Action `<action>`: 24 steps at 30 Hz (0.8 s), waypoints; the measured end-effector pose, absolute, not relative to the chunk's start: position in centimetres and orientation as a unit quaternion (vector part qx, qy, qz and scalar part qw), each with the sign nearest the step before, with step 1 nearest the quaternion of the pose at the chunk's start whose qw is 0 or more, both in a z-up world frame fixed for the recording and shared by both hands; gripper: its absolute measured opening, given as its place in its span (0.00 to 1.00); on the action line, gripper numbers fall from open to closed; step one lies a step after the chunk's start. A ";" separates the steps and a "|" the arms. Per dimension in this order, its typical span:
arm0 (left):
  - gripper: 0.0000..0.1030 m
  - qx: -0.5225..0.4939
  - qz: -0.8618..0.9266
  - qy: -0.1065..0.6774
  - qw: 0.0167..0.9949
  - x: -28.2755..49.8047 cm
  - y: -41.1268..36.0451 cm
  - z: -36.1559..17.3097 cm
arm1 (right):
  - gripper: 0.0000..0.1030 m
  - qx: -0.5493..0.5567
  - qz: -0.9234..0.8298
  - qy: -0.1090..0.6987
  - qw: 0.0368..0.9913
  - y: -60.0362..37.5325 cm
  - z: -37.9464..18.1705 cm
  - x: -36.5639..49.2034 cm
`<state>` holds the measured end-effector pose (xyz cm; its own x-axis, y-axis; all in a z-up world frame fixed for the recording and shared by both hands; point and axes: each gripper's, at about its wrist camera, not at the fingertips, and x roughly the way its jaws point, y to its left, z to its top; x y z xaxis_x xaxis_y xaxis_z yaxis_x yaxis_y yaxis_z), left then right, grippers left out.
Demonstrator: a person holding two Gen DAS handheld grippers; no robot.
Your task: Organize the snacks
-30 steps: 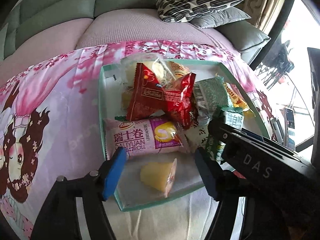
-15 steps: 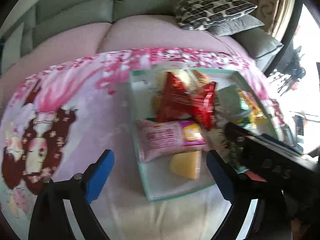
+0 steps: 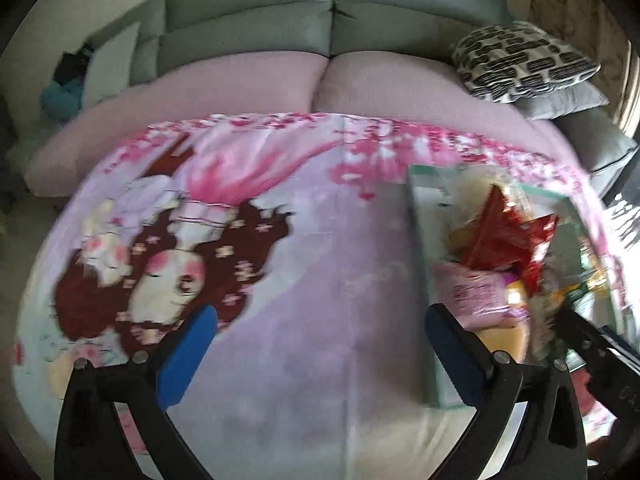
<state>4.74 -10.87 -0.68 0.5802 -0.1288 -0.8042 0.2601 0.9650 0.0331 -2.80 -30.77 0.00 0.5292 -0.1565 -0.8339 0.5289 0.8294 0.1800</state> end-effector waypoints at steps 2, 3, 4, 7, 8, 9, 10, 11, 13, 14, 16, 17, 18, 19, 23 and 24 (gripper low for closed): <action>1.00 0.098 -0.081 0.433 0.893 4.0 -10.5 -0.6 | 1.00 0.198 -0.199 0.443 0.852 -30.0 0.1 -3.1; 1.00 0.101 -0.076 0.432 0.893 3.8 -10.4 -0.6 | 1.00 0.192 -0.197 0.444 0.853 -29.6 0.1 -3.3; 1.00 0.102 -0.073 0.436 0.891 3.6 -10.2 -0.7 | 1.00 0.188 -0.197 0.445 0.853 -29.2 0.2 -3.5; 1.00 0.099 -0.079 0.451 0.883 2.9 -9.5 -1.1 | 1.00 0.175 -0.191 0.447 0.856 -28.1 0.1 -4.2; 1.00 0.104 -0.079 0.454 0.881 2.5 -9.4 -1.2 | 1.00 0.171 -0.190 0.448 0.857 -27.9 0.1 -4.4; 1.00 0.109 -0.076 0.455 0.881 2.3 -9.3 -1.3 | 1.00 0.168 -0.191 0.450 0.856 -27.6 0.0 -4.7; 1.00 0.117 -0.071 0.454 0.880 1.9 -9.3 -1.4 | 1.00 0.165 -0.190 0.453 0.855 -27.3 -0.2 -5.0; 1.00 0.128 -0.062 0.454 0.880 1.7 -9.3 -1.5 | 1.00 0.164 -0.189 0.455 0.855 -27.1 -0.3 -5.2; 1.00 0.138 -0.056 0.451 0.880 1.2 -9.1 -1.7 | 1.00 0.161 -0.188 0.459 0.853 -26.8 -0.6 -5.7; 1.00 0.137 -0.057 0.454 0.879 1.1 -8.8 -1.9 | 1.00 0.159 -0.188 0.461 0.853 -26.6 -0.7 -5.8; 1.00 0.131 -0.060 0.459 0.877 0.9 -8.4 -1.9 | 1.00 0.157 -0.186 0.466 0.851 -26.3 -1.0 -6.1; 1.00 0.128 -0.061 0.461 0.876 0.9 -8.3 -2.0 | 1.00 0.157 -0.186 0.468 0.850 -26.3 -1.1 -6.2; 1.00 0.127 -0.060 0.462 0.876 0.9 -8.1 -1.9 | 1.00 0.157 -0.185 0.469 0.849 -26.2 -1.2 -6.3; 1.00 0.125 -0.060 0.462 0.876 0.9 -8.1 -1.9 | 1.00 0.156 -0.185 0.471 0.849 -26.1 -1.3 -6.3; 1.00 0.118 -0.064 0.465 0.875 1.1 -7.9 -2.0 | 1.00 0.151 -0.185 0.471 0.849 -25.9 -1.3 -6.1; 1.00 0.118 -0.065 0.466 0.875 1.2 -8.0 -2.0 | 1.00 0.150 -0.185 0.471 0.849 -25.9 -1.3 -6.1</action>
